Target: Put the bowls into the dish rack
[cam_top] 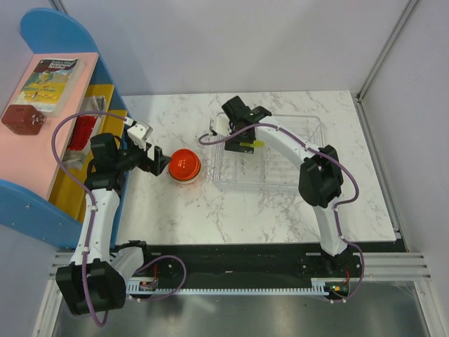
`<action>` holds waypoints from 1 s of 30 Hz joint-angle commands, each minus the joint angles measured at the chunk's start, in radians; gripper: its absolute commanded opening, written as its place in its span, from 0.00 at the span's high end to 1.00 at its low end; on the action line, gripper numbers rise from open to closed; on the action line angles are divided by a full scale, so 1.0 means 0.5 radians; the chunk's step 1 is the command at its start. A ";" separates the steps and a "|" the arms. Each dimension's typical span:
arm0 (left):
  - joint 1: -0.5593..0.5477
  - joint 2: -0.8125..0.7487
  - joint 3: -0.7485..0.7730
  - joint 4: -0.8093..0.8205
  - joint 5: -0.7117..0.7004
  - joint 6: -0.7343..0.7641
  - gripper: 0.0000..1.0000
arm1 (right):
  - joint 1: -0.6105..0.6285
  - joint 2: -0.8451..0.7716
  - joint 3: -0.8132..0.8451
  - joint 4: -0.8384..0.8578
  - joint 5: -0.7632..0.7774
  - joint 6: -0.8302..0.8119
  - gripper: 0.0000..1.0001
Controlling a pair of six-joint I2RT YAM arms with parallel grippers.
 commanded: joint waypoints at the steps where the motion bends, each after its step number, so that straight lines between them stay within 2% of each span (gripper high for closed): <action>1: 0.016 -0.041 -0.010 0.056 0.053 -0.056 0.00 | -0.006 -0.184 0.011 0.017 -0.162 0.095 0.02; 16: 0.032 -0.053 -0.010 0.056 0.072 -0.056 0.00 | -0.131 -0.190 -0.035 -0.106 -0.601 0.328 0.05; 30: 0.035 -0.047 -0.007 0.050 0.078 -0.057 0.00 | -0.242 -0.046 -0.035 -0.155 -1.040 0.359 0.05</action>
